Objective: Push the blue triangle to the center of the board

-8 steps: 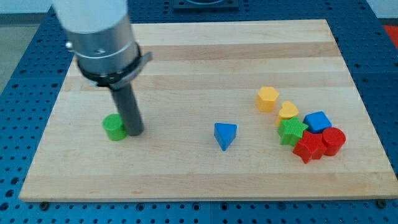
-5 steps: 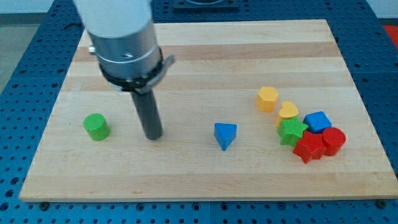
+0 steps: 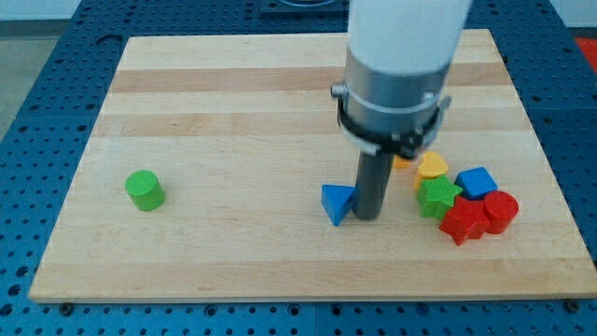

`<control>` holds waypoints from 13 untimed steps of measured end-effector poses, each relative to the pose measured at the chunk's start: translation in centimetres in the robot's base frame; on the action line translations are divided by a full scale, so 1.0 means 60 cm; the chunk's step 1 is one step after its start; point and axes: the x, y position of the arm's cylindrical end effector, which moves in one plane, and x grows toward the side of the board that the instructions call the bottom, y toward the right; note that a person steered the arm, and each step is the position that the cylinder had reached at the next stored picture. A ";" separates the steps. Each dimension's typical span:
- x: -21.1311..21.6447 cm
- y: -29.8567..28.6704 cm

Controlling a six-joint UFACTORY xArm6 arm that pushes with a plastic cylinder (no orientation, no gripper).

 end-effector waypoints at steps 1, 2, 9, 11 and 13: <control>-0.087 -0.005; -0.090 0.008; 0.041 -0.094; -0.111 -0.107; -0.010 -0.106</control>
